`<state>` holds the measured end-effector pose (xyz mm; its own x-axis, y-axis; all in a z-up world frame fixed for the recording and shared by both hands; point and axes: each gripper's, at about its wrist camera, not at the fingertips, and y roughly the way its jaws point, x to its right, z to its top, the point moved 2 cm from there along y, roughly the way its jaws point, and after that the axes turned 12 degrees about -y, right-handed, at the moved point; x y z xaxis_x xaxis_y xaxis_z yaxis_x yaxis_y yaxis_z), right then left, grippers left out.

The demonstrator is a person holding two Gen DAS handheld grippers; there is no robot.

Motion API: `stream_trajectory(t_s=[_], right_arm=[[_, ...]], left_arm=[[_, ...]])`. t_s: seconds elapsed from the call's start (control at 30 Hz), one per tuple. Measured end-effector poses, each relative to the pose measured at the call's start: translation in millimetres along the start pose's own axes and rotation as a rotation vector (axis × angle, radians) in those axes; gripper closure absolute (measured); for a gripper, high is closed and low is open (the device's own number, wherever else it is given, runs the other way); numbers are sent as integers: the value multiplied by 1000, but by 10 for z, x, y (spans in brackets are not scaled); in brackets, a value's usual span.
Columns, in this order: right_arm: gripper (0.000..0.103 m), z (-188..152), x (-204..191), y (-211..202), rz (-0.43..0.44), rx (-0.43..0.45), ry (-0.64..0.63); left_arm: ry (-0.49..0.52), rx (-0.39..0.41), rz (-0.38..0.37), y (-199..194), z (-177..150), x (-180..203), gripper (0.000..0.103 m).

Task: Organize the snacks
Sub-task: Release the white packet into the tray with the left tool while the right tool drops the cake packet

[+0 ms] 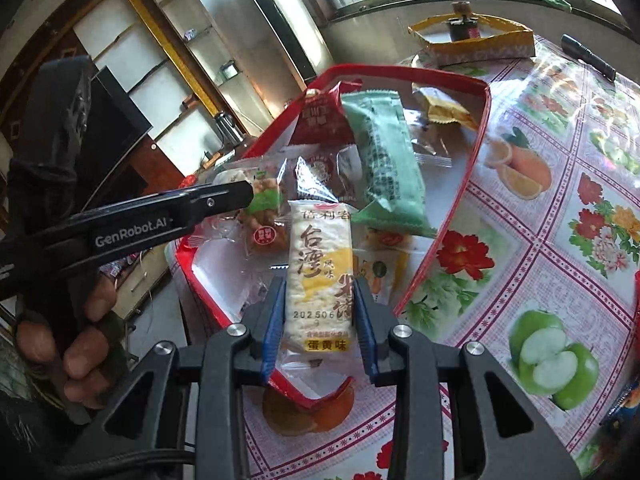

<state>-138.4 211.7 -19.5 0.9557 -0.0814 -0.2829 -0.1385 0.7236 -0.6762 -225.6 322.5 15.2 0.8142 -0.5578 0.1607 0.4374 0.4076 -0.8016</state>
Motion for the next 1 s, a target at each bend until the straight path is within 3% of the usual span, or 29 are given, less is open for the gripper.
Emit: stream_trajectory(t_s=[0.23,0.4,0.5,0.57,0.73,1.0], right_arm=[[68,-8,-31,97,-35,-15,-40],[66,-15,-26,127,-45,-32,-46],[54,-28,-38,82,-46,-28,-50],[51,-37,-44,30,-40,-23,-55],[49,-117,33,-256,-47,23,-21],[47,-551,548,-903,-164,81,163]], left_arm=[[7,-4,43,91,-68,-21,72],[-19,-28,53,132,-51,-74,63],[-31,-30,50,110,-28,-113,61],[-30,-18,52,69,-13,-113,60],[-21,7,20,-47,9,13,56],[55,-8,-84,-112,-100,556,53]])
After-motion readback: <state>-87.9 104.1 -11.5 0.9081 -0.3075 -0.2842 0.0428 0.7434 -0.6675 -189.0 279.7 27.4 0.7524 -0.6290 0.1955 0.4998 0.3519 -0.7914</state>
